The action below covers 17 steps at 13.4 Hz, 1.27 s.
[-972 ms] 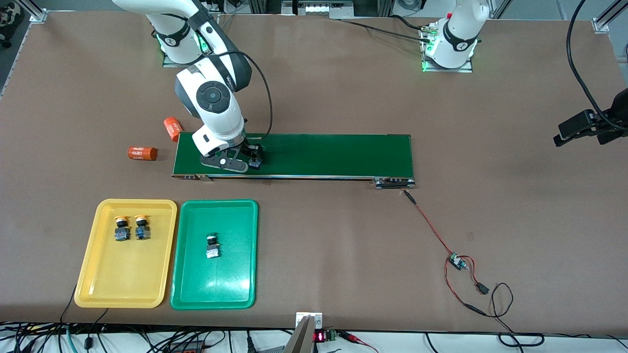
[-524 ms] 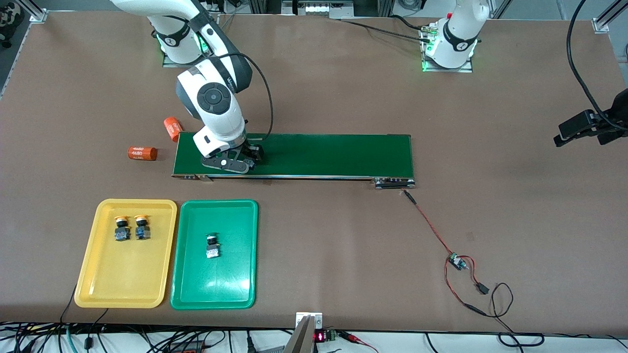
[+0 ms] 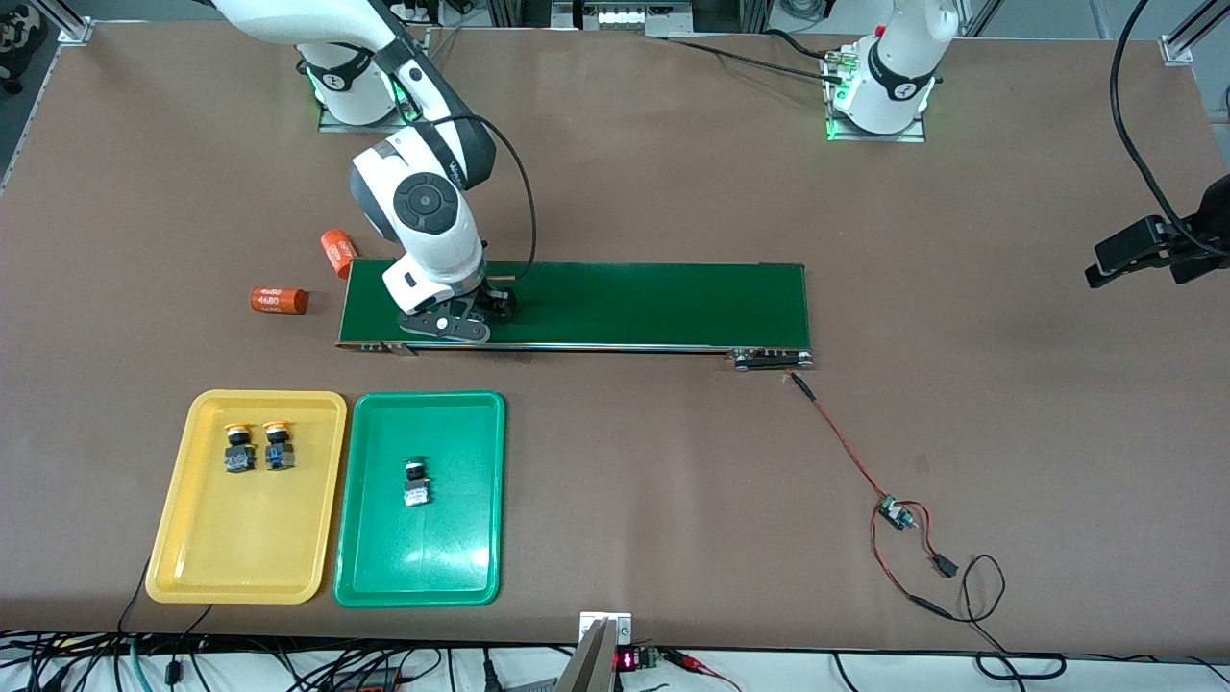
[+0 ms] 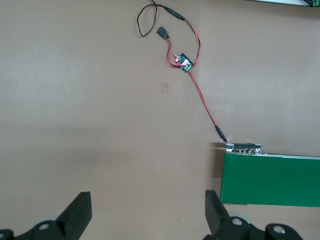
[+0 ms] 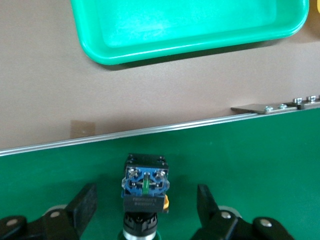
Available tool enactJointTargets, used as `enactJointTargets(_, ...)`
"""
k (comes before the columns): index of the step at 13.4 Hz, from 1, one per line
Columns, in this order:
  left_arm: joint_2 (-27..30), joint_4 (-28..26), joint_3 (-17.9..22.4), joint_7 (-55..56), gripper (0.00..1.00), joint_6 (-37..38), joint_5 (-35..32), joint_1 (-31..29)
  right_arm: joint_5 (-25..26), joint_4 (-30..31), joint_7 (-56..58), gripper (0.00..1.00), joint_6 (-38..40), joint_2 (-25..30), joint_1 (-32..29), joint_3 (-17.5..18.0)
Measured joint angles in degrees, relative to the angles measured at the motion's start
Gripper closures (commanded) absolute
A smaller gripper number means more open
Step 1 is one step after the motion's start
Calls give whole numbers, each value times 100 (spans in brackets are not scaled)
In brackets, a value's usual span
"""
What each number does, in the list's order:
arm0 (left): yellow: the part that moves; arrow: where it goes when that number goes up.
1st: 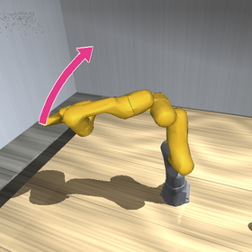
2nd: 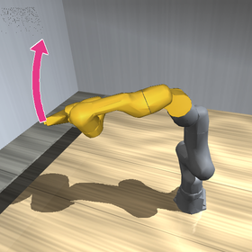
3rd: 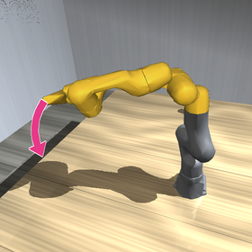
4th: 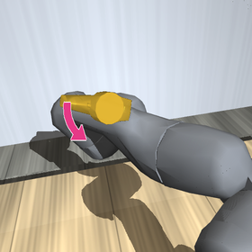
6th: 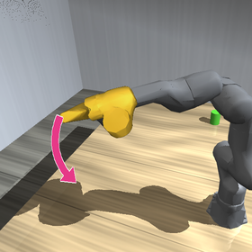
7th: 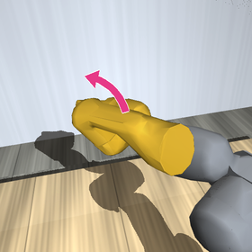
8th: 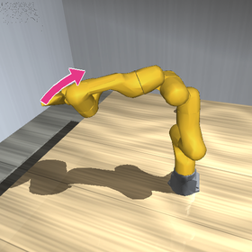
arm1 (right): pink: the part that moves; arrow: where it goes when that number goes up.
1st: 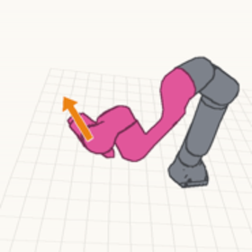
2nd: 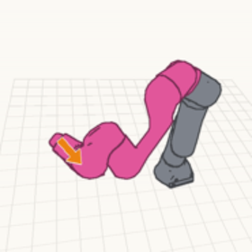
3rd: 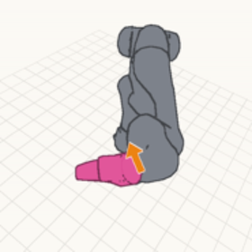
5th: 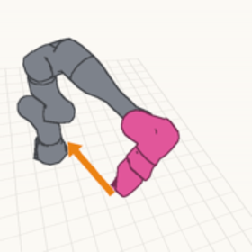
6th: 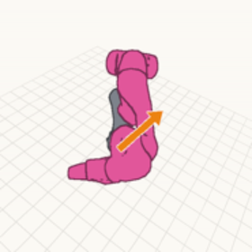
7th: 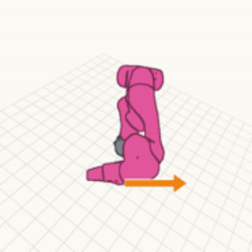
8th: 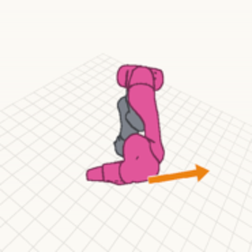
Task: Sort buttons by color to trays
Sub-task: 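Lower the right gripper onto the green-capped button and grasp it, then carry the green-capped button over the green tray with the right gripper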
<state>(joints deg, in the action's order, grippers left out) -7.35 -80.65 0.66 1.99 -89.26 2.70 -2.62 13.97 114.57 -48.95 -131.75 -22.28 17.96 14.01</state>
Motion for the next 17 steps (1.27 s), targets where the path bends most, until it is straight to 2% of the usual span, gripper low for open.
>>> enactJointTargets(2,0,-11,2,0,0,0,0,-45,86,0,0,31,-23,-82,-9,-8)
enactJointTargets(3,0,-18,4,0,0,0,0,-56,121,0,1,33,-47,-111,-15,-10)
enactJointTargets(5,0,-22,4,0,0,0,0,-59,160,-1,1,49,-63,-127,-50,-12)
enactJointTargets(7,0,-22,4,0,0,0,0,-59,169,-3,11,69,-64,-127,-81,-19)
enactJointTargets(9,0,-22,4,0,0,0,0,-59,172,-8,12,81,-58,-113,-101,-27)
enactJointTargets(10,0,-22,4,0,0,0,0,-59,172,-15,12,84,-62,-113,-117,-28)
enactJointTargets(14,0,-23,4,0,0,0,0,-59,177,-189,102,85,0,-104,-199,-38)
enactJointTargets(17,0,-23,4,0,0,-3,0,-59,177,-734,553,85,589,62,-326,-60)
